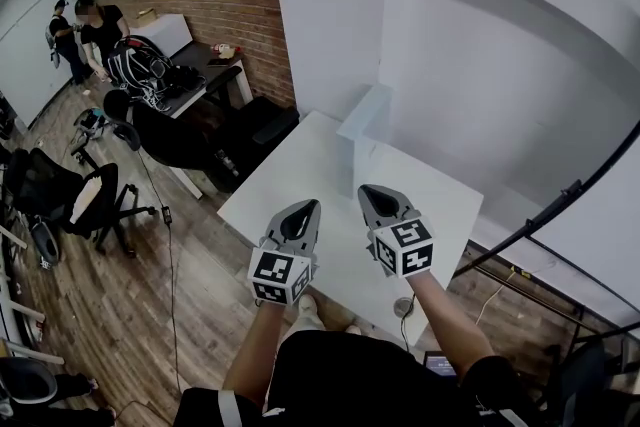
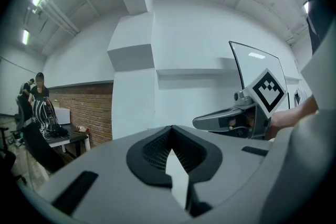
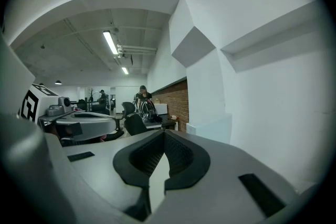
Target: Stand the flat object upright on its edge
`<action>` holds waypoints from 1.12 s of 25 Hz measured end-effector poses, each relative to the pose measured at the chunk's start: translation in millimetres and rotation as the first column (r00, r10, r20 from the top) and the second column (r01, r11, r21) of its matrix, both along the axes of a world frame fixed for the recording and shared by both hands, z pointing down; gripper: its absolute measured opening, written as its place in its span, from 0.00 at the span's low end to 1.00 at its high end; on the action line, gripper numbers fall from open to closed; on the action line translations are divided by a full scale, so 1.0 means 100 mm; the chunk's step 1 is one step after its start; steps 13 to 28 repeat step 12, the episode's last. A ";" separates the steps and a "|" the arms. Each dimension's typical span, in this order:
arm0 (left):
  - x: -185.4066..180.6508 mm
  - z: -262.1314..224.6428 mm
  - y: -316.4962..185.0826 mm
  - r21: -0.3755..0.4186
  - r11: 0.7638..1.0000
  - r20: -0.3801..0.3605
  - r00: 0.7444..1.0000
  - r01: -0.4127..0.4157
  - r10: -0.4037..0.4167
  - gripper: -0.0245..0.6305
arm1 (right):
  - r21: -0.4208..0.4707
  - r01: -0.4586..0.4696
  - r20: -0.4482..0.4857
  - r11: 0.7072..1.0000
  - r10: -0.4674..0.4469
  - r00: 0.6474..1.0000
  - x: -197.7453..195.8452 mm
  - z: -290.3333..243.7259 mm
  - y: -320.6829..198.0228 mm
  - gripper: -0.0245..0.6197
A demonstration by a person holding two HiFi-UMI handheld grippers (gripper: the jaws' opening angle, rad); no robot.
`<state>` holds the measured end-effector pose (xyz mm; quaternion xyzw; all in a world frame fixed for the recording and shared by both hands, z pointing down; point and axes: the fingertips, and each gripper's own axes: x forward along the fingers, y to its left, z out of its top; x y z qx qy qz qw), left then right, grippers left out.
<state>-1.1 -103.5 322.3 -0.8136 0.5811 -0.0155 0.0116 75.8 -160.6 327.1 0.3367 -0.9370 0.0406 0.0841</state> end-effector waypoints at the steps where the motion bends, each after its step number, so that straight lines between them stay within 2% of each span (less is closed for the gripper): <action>1: 0.00 -0.01 0.01 0.003 1.000 0.001 1.000 0.003 -0.003 0.06 | 0.002 0.000 0.002 1.000 0.000 1.000 0.00 -0.01 0.00 0.10; 12: 0.09 -0.05 -0.05 0.019 1.000 0.033 0.999 -0.005 0.004 0.06 | 0.019 0.003 0.019 1.000 -0.003 1.000 0.04 -0.08 -0.02 0.10; 28: 0.09 -0.05 -0.05 0.019 1.000 0.033 0.999 -0.005 0.004 0.06 | 0.019 0.003 0.019 1.000 -0.003 1.000 0.04 -0.08 -0.02 0.10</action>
